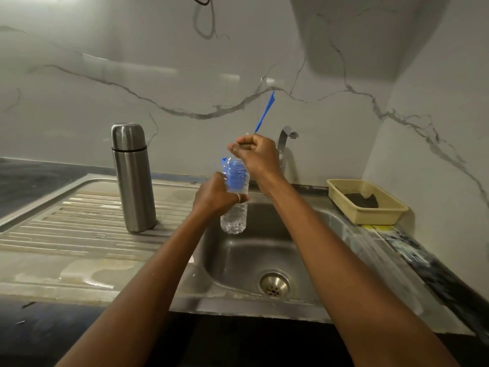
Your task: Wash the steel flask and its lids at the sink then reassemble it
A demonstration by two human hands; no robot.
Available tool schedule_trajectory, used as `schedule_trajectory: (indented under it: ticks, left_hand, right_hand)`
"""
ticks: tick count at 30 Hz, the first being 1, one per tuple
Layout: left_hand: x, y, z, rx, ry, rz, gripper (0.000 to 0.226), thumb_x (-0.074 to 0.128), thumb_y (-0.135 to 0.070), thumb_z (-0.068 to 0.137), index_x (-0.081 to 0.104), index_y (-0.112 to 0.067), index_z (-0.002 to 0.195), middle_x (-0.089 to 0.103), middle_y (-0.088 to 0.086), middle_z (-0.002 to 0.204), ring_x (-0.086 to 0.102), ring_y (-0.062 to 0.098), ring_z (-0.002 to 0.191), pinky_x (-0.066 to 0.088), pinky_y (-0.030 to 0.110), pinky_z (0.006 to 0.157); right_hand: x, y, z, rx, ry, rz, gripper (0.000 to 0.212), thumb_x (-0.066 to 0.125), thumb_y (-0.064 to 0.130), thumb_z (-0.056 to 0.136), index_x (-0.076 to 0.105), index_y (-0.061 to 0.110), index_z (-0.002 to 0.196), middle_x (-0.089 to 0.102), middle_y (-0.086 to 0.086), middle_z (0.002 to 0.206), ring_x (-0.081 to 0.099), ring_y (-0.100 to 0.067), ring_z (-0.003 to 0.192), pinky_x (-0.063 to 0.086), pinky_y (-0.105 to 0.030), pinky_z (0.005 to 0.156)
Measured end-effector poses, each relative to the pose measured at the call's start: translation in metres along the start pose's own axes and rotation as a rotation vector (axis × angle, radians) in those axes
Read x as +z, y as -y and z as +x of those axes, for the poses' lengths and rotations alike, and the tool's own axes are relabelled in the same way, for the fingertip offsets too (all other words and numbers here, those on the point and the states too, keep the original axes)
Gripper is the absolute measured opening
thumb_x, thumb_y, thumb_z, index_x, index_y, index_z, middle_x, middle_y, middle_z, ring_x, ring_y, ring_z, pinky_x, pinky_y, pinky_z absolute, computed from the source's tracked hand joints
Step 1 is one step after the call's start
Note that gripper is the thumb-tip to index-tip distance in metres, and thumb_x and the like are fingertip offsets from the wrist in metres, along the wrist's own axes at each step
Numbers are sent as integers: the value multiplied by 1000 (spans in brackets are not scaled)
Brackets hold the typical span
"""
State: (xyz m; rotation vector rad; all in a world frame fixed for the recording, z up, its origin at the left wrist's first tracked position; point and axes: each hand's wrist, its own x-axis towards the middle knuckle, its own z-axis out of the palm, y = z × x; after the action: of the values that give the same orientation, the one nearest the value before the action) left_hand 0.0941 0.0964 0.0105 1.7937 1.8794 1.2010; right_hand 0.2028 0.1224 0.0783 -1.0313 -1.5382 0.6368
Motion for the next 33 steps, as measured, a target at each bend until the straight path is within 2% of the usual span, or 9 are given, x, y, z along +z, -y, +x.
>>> schedule_trajectory:
  ticks: [3,6,8,11,13,16,22,29,33]
  left_hand:
    - [-19,15,6,-76,-74,-75,73,87,-42,76,51,-12,132,60,-1,114,59,22,101,52,37,88]
    - [-37,33,19,-133,-126,-154,76,90,-34,73,49,-12,132,63,8,122,61,28,110,52,42,97]
    - [-44,41,30,-144,-135,-192,79,90,-28,74,45,-10,137,61,9,124,59,25,109,51,37,93]
    - [-49,48,49,-139,-149,-207,79,88,-26,77,44,-12,141,59,9,128,56,21,107,47,32,87]
    - [-49,53,64,-132,-163,-204,79,87,-26,78,43,-14,142,59,9,130,54,19,106,46,30,86]
    - [-47,61,82,-122,-182,-176,79,87,-25,80,42,-16,144,58,9,132,55,20,110,47,29,86]
    - [-41,84,110,-153,-197,-136,78,82,-19,84,39,-17,148,57,9,139,54,28,126,46,33,93]
    - [-30,102,122,-167,-196,-119,77,79,-22,88,35,-16,151,53,10,144,52,29,130,47,41,102]
    - [-26,101,121,-190,-184,-97,62,77,-21,90,42,-11,140,54,8,126,48,18,105,42,28,80]
  right_hand:
    - [7,-3,-4,81,173,-85,66,76,49,86,58,7,134,65,-7,130,63,-25,119,54,-43,100]
    - [14,-25,-11,242,392,-175,52,69,20,93,53,-3,136,61,-23,128,58,-39,123,52,-52,102]
    - [26,-42,-12,255,490,-296,50,66,6,88,52,2,136,61,-20,117,62,-37,114,54,-55,97]
    - [55,-57,-4,220,587,-382,69,75,12,87,42,10,148,56,-13,138,58,-30,123,53,-48,101]
    - [76,-62,5,162,589,-400,67,76,24,90,43,18,148,55,-9,143,56,-28,127,50,-38,100]
    - [105,-72,23,95,546,-455,56,72,36,93,49,26,143,63,-7,127,60,-25,118,46,-31,88]
    - [141,-94,46,64,507,-447,50,69,33,96,49,19,140,65,-10,126,61,-26,114,37,-27,80]
    - [160,-109,50,70,511,-421,52,66,31,98,46,17,144,61,-9,135,58,-27,124,47,-34,98]
    - [154,-109,47,62,512,-385,50,63,21,99,44,10,144,57,-11,137,55,-28,126,45,-34,102]
